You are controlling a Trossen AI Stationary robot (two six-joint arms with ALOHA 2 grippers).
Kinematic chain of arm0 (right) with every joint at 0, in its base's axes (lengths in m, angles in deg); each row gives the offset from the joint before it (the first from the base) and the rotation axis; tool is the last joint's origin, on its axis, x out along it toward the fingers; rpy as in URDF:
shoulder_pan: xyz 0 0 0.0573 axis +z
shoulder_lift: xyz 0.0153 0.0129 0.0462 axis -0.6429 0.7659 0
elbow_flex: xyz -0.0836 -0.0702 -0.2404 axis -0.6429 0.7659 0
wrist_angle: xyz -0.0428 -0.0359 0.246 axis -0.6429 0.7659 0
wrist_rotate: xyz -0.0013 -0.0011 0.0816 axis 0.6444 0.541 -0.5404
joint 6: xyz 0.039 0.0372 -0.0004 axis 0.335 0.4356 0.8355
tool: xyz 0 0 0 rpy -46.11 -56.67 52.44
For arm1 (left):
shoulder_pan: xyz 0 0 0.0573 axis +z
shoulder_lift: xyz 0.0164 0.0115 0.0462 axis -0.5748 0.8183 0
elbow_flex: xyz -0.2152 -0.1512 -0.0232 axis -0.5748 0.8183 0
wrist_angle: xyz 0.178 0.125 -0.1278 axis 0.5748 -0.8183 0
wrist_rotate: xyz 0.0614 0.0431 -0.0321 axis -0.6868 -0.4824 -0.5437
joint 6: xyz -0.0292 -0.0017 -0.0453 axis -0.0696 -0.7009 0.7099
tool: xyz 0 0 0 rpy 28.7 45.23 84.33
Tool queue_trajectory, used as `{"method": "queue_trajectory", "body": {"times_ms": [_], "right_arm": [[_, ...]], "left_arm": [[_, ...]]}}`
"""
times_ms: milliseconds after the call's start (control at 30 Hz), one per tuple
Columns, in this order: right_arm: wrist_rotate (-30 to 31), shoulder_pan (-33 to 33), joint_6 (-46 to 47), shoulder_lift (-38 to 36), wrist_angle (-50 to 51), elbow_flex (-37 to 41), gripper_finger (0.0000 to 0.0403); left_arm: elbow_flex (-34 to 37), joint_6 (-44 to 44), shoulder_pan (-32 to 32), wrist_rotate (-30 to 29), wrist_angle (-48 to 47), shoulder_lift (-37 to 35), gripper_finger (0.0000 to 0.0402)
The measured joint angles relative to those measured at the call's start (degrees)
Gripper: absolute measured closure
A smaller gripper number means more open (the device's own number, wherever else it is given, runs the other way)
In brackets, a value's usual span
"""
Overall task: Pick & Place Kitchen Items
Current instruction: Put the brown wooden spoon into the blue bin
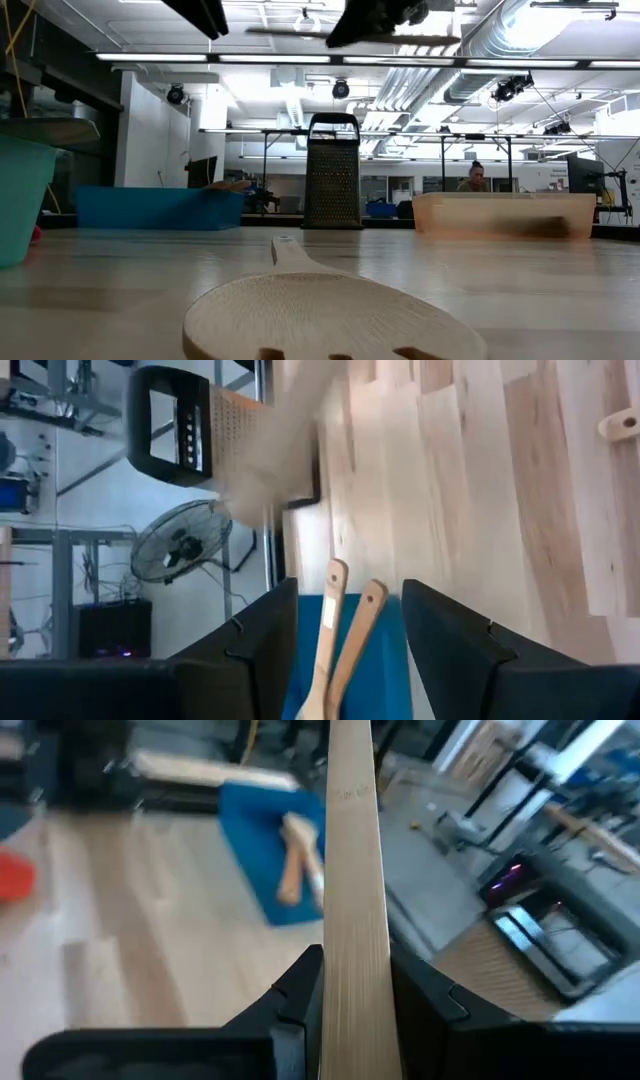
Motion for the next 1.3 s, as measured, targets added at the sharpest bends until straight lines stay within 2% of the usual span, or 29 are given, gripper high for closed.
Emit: {"method": "queue_trajectory", "body": {"times_ms": [200,267,367,500,600,733,867,1000,1200,1300], "right_arm": [[5.2,-0.4,0.2,-7.2,5.7,0.3,0.0328],[5.6,-0.6,-0.1,-11.1,3.8,3.1,0.0328],[2.8,-1.1,-1.8,-18.3,-6.4,11.6,0.0328],[-2.5,-1.0,-5.3,-26.9,-27.7,26.9,0.0328],[-6.8,-1.0,-6.7,-30.3,-43.2,36.4,0.0328],[-10.5,-1.3,-7.0,-30.4,-56.8,44.2,0.0328],[-14.1,-1.5,-7.5,-29.5,-62.0,46.1,0.0328],[-20.3,-1.8,-8.1,-29.5,-64.3,46.1,0.0328],[-28.2,-1.9,-8.4,-29.5,-66.3,46.1,0.0328],[-32.2,-1.9,-8.5,-29.1,-68.4,46.1,0.0328]], "left_arm": [[0.0,1.8,0.3,-5.5,-3.3,-1.4,0.0226],[0.2,2.8,1.4,-5.2,-3.5,-2.4,0.0226],[2.6,3.8,3.1,-3.6,-1.2,-4.7,0.0226],[8.4,2.6,5.6,-0.1,5.9,-7.8,0.0226],[12.5,-0.2,7.1,3.7,15.0,-9.5,0.0226],[16.5,-4.3,8.4,9.8,30.2,-9.9,0.0226],[19.7,-8.4,9.8,18.2,48.4,-8.9,0.0226],[22.1,-10.0,11.5,27.8,64.9,-6.6,0.0226],[22.7,-7.7,12.9,41.6,81.3,-1.8,0.0226],[22.7,-6.4,12.8,45.6,87.7,0.9,0.0226]]}}
